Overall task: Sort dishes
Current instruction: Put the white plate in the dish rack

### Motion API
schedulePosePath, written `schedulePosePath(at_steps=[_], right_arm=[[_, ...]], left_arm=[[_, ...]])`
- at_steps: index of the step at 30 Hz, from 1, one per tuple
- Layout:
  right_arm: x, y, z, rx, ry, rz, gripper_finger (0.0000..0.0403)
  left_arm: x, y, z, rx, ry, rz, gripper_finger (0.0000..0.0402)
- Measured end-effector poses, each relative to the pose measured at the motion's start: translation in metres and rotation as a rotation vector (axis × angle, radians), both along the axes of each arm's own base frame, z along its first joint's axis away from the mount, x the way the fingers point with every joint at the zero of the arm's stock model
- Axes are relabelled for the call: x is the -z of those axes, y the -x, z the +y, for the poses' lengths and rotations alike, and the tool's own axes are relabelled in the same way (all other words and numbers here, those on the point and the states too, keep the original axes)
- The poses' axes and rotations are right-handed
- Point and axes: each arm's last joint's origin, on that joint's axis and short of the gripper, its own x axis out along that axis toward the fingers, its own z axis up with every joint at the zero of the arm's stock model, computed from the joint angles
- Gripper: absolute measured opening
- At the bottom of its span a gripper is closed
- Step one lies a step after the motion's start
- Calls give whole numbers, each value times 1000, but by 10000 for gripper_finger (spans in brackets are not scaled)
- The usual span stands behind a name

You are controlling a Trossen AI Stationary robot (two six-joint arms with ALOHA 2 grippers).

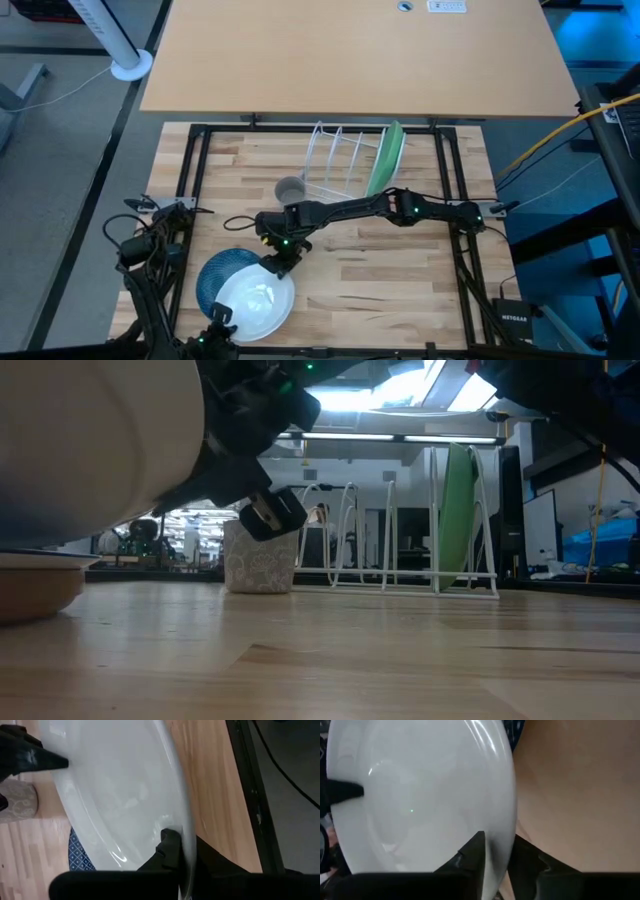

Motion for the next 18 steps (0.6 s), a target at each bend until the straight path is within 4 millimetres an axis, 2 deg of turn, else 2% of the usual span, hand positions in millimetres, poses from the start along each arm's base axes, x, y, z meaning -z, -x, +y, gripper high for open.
schedulePosePath(at_steps=[6,18], right_arm=[[0,1,-1,2,-25,34,33],[-1,0,-5,-5,-37,14,29]], left_arm=[[0,2,-1,6,-4,-7,2],[1,1,-4,14,32,-1,24]])
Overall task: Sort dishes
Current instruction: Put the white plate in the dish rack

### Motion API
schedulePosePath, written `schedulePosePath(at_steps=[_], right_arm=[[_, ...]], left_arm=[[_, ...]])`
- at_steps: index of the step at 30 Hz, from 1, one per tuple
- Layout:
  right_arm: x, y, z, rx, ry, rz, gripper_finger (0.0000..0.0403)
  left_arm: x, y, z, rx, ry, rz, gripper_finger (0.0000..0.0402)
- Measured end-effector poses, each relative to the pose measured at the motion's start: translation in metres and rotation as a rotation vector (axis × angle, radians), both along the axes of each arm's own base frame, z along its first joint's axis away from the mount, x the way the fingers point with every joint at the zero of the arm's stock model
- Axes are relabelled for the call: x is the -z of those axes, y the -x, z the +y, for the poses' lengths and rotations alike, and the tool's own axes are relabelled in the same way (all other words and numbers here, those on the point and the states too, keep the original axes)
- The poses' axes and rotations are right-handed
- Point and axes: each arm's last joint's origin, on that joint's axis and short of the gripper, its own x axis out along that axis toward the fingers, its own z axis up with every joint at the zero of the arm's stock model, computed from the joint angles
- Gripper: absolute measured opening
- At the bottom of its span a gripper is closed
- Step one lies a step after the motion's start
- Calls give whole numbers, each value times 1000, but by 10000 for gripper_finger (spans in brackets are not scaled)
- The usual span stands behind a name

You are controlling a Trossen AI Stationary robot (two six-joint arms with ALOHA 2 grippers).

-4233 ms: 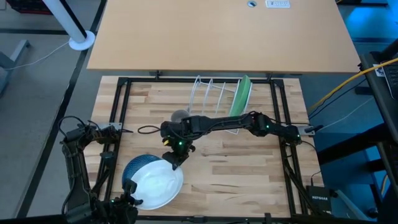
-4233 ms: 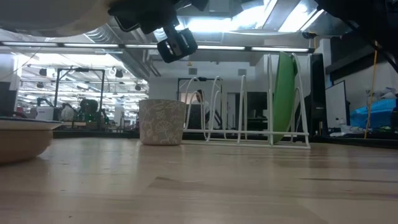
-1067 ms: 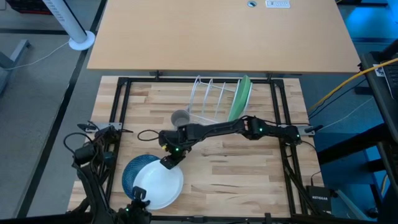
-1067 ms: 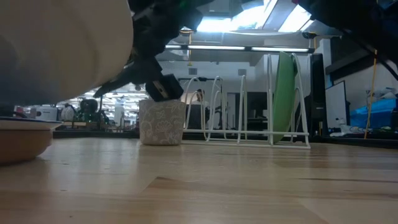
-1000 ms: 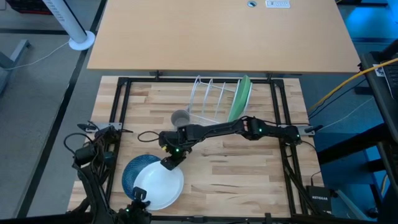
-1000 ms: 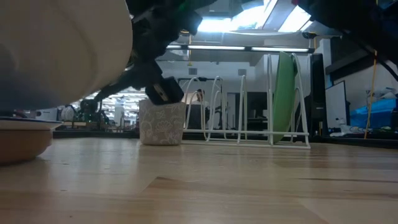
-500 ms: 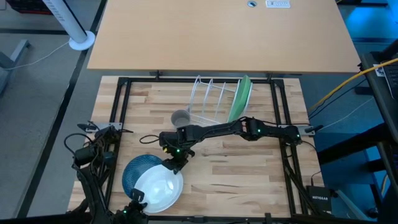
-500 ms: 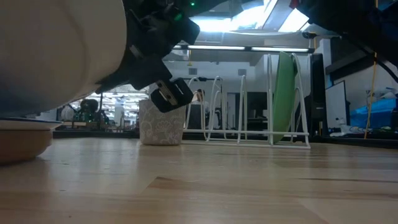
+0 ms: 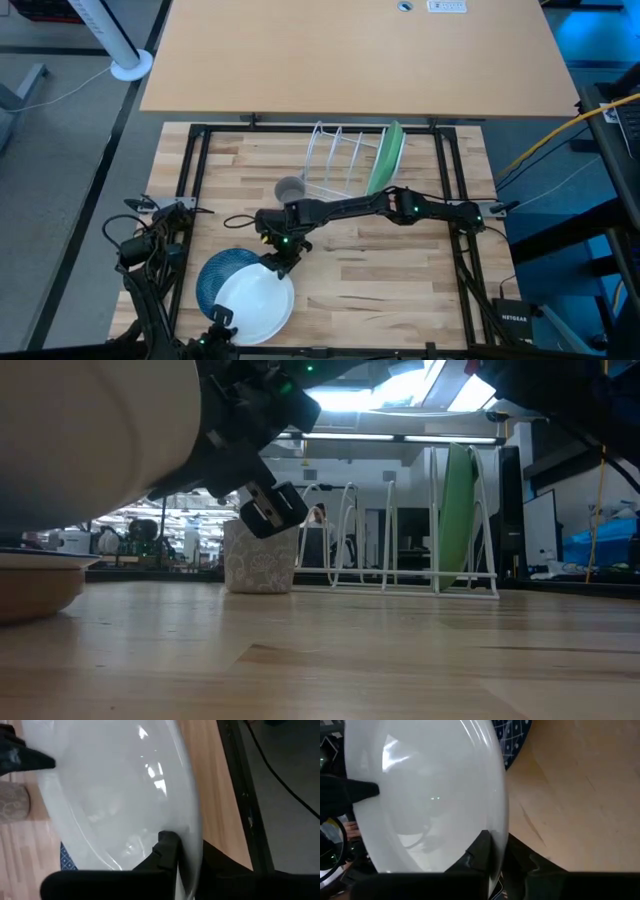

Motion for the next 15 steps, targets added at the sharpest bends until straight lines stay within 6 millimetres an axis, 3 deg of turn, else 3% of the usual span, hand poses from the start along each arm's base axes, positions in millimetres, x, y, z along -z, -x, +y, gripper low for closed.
schedulePosePath(at_steps=[15], right_arm=[[-1,0,-3,-8,-43,14,26]], left_arm=[[1,-2,-3,-23,48,-20,29]])
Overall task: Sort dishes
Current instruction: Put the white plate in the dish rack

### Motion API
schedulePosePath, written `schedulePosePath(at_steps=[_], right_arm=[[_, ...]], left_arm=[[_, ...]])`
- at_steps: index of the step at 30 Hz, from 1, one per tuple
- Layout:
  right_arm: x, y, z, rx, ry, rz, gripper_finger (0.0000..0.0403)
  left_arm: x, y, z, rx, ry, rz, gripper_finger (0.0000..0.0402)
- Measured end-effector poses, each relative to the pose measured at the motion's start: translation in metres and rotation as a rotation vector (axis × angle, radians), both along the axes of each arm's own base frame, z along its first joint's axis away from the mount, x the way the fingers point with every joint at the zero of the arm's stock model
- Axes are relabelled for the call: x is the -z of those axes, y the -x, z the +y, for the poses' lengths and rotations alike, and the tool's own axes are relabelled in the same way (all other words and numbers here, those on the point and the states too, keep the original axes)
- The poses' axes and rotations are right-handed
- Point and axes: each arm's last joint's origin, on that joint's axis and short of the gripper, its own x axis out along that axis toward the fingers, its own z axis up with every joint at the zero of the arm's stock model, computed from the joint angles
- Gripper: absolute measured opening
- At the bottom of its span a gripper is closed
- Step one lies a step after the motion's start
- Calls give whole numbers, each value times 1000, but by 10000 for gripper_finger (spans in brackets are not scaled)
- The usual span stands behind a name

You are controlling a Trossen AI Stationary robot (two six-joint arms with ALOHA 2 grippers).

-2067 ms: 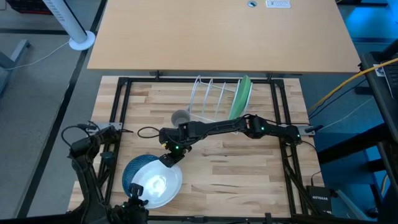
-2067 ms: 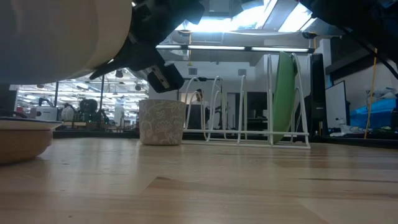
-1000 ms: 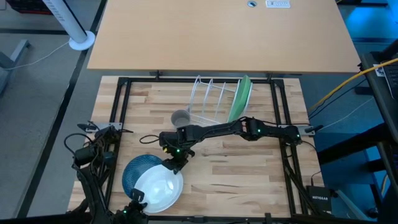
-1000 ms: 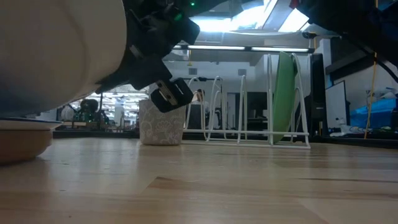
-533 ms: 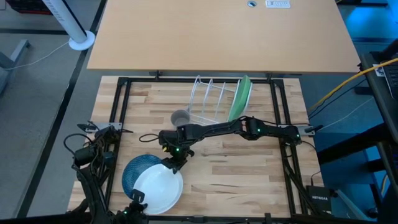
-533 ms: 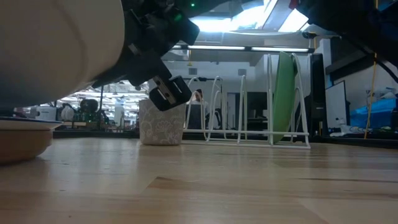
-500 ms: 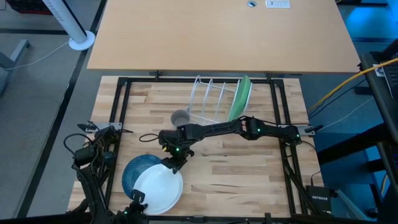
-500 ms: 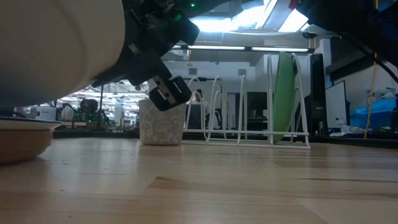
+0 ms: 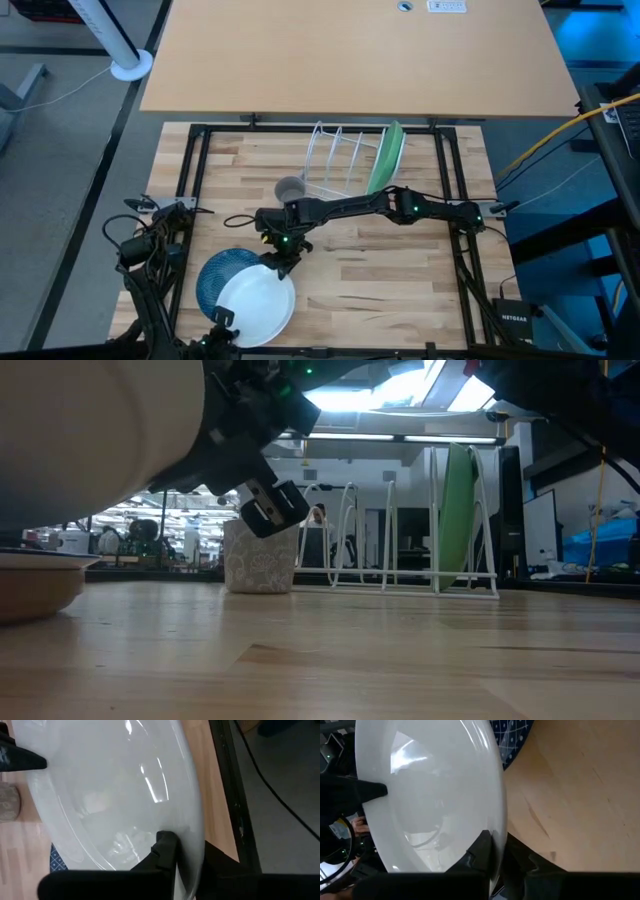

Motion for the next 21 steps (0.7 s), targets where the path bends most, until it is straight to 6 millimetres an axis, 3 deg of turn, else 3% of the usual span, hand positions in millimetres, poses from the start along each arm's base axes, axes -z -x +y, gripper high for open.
schedulePosePath(at_steps=[7,16,21], right_arm=[[-1,1,1,-11,-52,36,24],[-3,2,3,-45,-112,45,24],[-4,1,4,-56,-130,40,23]], left_arm=[[-1,-3,-2,-46,60,-33,37],[0,-4,-3,-149,124,-51,141],[0,-6,-4,-106,116,-51,159]])
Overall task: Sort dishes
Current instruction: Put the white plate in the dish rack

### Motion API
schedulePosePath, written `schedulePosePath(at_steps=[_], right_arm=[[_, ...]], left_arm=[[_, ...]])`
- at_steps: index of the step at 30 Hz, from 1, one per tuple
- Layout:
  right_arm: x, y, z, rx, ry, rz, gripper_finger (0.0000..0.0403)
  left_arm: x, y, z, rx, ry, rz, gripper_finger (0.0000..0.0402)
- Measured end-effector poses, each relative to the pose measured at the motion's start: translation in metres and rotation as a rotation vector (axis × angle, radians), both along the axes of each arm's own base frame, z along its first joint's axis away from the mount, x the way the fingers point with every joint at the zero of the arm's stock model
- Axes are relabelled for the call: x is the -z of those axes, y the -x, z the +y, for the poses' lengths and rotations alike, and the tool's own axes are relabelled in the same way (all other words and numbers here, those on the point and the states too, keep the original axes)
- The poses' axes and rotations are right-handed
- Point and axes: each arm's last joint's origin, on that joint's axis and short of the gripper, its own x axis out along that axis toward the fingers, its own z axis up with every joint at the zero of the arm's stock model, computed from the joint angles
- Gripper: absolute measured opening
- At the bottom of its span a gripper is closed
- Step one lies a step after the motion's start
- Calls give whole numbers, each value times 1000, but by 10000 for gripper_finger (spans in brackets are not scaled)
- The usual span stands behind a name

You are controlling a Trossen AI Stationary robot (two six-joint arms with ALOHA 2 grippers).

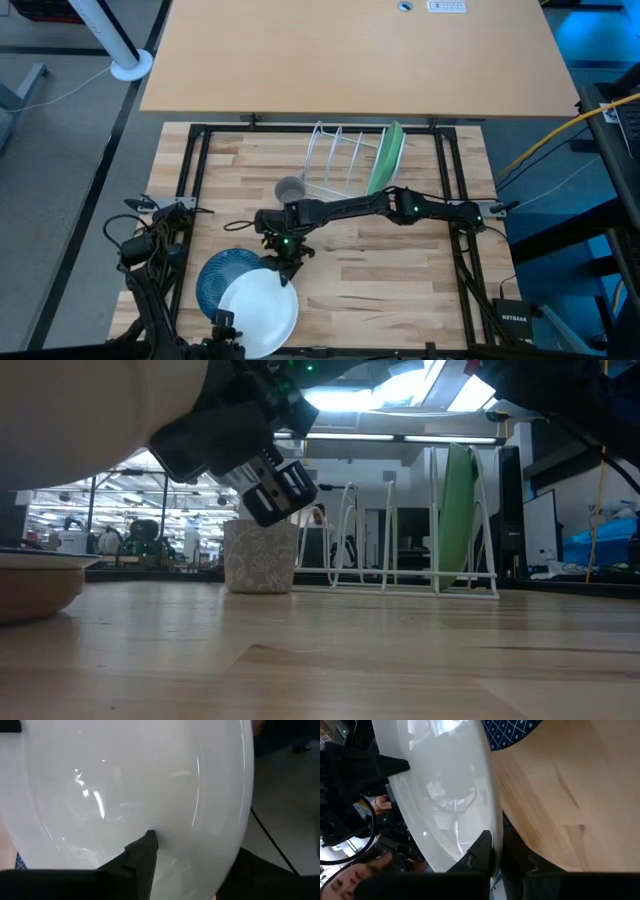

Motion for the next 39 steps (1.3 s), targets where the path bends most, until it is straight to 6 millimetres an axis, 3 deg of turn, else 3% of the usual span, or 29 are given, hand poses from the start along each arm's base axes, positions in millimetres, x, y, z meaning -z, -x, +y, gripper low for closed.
schedulePosePath(at_steps=[11,30,39], right_arm=[[0,0,-2,9,4,12,20],[4,-3,-6,109,166,-21,20],[3,-2,-7,97,111,19,20]], left_arm=[[20,0,7,-3,-45,27,131],[20,7,15,-146,-83,35,84],[19,7,16,-187,-88,-7,71]])
